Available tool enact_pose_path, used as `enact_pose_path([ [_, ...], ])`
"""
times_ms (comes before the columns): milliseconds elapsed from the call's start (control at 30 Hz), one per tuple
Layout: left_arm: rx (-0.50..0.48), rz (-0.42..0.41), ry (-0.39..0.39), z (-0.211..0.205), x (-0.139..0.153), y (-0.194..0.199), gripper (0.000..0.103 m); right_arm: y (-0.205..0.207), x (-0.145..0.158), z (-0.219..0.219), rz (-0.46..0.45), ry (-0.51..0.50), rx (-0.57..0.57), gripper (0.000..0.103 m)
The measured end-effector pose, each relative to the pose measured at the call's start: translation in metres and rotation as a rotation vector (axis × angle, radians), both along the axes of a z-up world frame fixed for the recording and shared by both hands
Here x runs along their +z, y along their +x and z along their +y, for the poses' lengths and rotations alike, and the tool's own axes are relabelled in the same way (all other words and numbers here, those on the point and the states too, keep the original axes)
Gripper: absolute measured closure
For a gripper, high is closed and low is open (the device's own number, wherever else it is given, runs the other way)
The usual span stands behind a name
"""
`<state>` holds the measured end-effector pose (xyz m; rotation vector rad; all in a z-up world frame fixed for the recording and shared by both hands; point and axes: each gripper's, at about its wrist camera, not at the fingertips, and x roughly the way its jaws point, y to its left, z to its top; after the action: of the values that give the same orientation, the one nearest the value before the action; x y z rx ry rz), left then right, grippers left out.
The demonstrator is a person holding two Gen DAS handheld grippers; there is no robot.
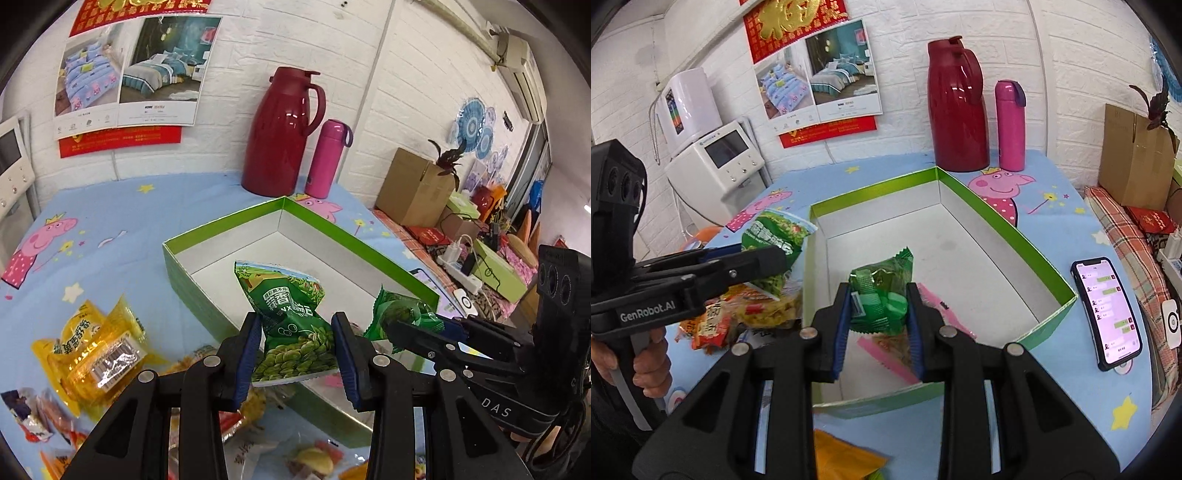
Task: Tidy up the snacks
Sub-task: 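Carry both green packets over the green box and open both grippers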
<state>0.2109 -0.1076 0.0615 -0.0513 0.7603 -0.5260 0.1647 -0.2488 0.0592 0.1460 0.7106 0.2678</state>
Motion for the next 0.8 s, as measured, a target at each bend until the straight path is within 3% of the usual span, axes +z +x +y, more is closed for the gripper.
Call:
enact_pose_path([
  [467,0.026,0.075,0.079,-0.013,-0.030,0.066,0.063,0.083,-0.035,-0.012,0.196,-0.025,-0.003,0.073],
  [667,0.043,0.074,0.081,-0.010,-0.032,0.071,0.061,0.089,-0.038,-0.013,0.201,-0.021,-0.010,0.070],
  [700,0.048,0.069,0.081,-0.009,-0.032,0.071,0.049,0.088,-0.038,-0.013,0.190,-0.017,-0.011,0.069],
  [800,0.054,0.039,0.060,-0.007,-0.025,0.065,0.017,0.081,-0.034,-0.016,0.156,-0.008,-0.018,0.042],
])
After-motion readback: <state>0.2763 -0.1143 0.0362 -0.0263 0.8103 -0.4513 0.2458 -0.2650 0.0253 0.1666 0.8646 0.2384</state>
